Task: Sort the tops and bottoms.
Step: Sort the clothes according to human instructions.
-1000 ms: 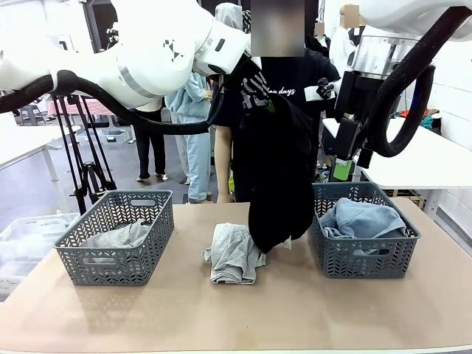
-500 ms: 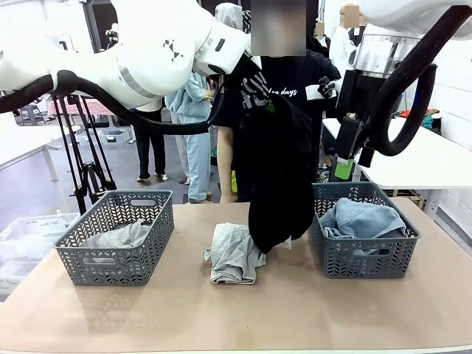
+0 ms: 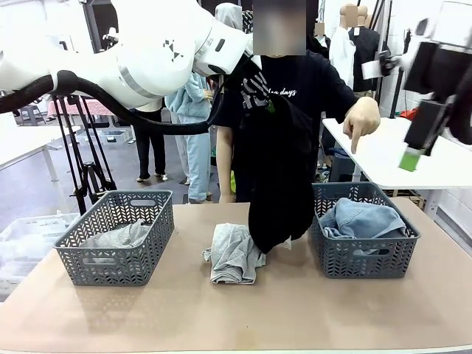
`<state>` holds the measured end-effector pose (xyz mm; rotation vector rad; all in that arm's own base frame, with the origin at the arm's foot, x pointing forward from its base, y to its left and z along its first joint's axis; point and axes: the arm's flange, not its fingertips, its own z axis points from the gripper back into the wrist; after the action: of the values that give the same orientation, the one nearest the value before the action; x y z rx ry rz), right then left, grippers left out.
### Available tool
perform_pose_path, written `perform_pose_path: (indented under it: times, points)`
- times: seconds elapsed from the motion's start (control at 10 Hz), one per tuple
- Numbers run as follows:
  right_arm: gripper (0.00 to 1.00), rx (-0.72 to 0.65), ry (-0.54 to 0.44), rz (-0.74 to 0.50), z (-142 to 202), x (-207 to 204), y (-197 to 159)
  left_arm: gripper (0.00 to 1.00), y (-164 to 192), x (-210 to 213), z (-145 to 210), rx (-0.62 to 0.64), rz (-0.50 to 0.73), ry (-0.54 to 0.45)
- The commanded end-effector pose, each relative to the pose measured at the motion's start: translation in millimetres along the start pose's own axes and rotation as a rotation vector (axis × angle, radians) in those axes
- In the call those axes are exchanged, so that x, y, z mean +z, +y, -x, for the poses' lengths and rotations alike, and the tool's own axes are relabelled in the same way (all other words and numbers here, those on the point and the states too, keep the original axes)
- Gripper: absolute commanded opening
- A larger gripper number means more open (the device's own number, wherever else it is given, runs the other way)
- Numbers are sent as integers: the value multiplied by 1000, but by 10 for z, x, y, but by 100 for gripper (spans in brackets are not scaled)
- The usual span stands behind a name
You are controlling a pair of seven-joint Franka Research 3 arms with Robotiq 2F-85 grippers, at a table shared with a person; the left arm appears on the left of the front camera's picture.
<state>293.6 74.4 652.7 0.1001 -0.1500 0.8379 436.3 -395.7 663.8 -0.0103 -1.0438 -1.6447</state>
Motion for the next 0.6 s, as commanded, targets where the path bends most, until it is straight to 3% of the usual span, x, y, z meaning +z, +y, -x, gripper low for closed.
perform_pose_path:
  times: [0.0, 0.2, 0.3, 0.5]
  points:
    - [100, 15, 8, 21, 277, -79, -54, 0, 17, 63, -10, 7, 5, -16]
    - [100, 42, -20, 12, 261, -156, -164, 0, 17, 63, -10, 7, 5, -16]
    - [100, 0, -4, 11, 284, -3, -58, 0, -1, 0, -1, 0, 0, 0]
    - [100, 0, -4, 11, 284, -3, -58, 0, 196, -65, -501, -110, -4, -74]
